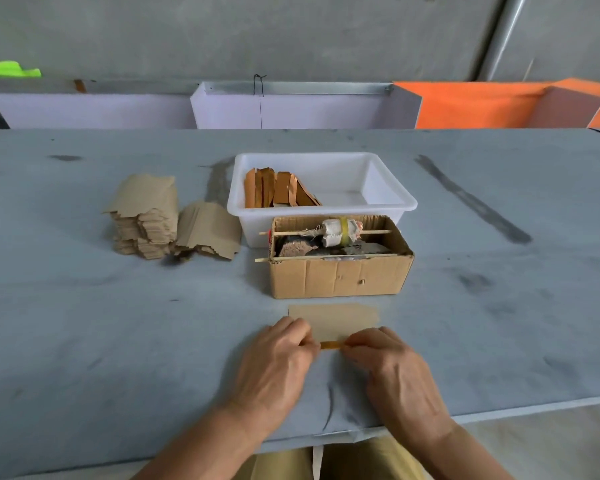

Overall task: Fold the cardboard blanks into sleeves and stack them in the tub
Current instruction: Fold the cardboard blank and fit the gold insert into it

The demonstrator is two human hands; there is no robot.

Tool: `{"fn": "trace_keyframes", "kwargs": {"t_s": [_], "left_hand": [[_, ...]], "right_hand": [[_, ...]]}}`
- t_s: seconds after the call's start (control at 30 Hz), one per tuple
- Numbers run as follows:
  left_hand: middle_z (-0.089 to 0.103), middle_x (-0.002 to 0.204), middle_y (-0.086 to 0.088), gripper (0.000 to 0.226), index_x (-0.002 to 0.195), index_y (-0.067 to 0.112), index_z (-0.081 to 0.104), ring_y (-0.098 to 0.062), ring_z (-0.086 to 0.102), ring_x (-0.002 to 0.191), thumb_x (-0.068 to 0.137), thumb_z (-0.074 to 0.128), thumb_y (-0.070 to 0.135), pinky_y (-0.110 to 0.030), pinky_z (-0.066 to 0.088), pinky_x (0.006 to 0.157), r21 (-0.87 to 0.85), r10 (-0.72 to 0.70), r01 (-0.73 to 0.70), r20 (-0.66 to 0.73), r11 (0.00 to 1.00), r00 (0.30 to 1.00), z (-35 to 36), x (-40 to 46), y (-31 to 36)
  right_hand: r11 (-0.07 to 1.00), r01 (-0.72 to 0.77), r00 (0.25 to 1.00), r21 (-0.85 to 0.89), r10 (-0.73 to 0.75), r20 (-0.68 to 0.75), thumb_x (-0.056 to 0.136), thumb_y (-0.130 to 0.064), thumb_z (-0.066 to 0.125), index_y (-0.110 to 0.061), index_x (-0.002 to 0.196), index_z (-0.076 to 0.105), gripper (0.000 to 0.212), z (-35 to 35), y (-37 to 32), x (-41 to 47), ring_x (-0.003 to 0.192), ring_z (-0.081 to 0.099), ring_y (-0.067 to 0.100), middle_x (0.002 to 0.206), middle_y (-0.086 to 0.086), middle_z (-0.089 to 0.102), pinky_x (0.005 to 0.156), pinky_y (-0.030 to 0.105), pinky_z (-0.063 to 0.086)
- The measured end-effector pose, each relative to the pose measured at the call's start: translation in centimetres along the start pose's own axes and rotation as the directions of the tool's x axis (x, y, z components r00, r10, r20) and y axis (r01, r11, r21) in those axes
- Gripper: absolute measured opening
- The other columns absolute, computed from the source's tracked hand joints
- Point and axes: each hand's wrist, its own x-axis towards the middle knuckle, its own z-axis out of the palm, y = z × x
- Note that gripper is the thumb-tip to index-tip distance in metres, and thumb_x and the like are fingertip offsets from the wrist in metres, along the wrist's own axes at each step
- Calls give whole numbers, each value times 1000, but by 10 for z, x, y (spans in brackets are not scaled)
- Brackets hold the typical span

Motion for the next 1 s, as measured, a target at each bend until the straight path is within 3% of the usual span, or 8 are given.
{"fn": "trace_keyframes", "kwargs": {"t_s": [0.1, 0.17, 0.3, 0.4, 0.57, 0.7, 0.87, 1.0], "left_hand": [[60, 93, 5, 26, 103, 17, 74, -11, 56, 89, 82, 65, 4, -20, 48, 75, -73, -53, 62, 117, 995, 992, 0, -3, -7], [59, 102, 8, 29, 110, 19, 71, -8, 53, 99, 89, 54, 10, -17, 42, 85, -156, -105, 120, 98, 980, 990, 4, 3, -14], [61, 101, 0, 26, 109, 15, 69, -19, 59, 92, 85, 58, 15, -27, 44, 83, -235, -311, 296, -30, 926, 950, 7, 36, -23], [56, 112, -1, 30, 116, 16, 64, -19, 51, 108, 92, 56, 33, -29, 40, 90, -61, -326, 328, 35, 943, 945, 17, 48, -26], [54, 111, -3, 31, 116, 14, 62, -19, 48, 110, 91, 57, 32, -27, 35, 87, 0, -297, 298, 75, 955, 952, 23, 54, -34], [57, 111, -4, 25, 111, 14, 58, -21, 50, 110, 91, 57, 29, -26, 34, 81, 12, -320, 320, 84, 947, 944, 24, 53, -34], [54, 109, -1, 14, 102, 18, 60, -20, 48, 108, 93, 55, 26, -28, 36, 85, 12, -330, 330, 73, 944, 941, 25, 52, -28], [50, 116, -1, 19, 111, 18, 56, -20, 44, 112, 93, 54, 26, -28, 34, 93, 18, -338, 338, 36, 941, 940, 29, 45, -21]], "right_hand": [[999, -52, 998, -7, 52, 33, 51, 15, 69, -9, 64, 74, 28, -8, 11, -3, 63, 66, 24, 76, 1, 71, 41, 27, 51], [985, -168, 985, 26, 167, 38, 55, 19, 65, -8, 63, 72, 29, -12, 16, 4, 64, 66, 28, 74, 3, 70, 47, 32, 53], [955, -296, 955, 31, 296, 4, 83, -10, 56, -16, 94, 72, 20, -10, 21, 41, 88, 63, 26, 99, -3, 65, 70, 34, 51], [950, -311, 943, -38, 313, 111, 91, -23, 54, -14, 105, 67, 21, -5, 27, 60, 98, 57, 27, 109, 3, 58, 77, 36, 49], [953, -293, 922, -83, 304, 240, 88, -22, 60, -13, 98, 65, 15, -3, 38, 69, 95, 57, 28, 106, 3, 55, 73, 33, 47], [957, -282, 908, -67, 288, 304, 89, -21, 58, -16, 106, 62, 18, 1, 35, 72, 105, 54, 26, 111, 4, 58, 84, 34, 47], [964, -245, 921, -99, 264, 288, 90, -15, 55, -23, 106, 63, 20, 1, 32, 67, 108, 50, 25, 118, 4, 52, 88, 33, 46], [967, -211, 939, -143, 241, 247, 92, -17, 54, -21, 113, 60, 23, 1, 30, 61, 107, 49, 26, 123, 5, 50, 89, 28, 41]]}}
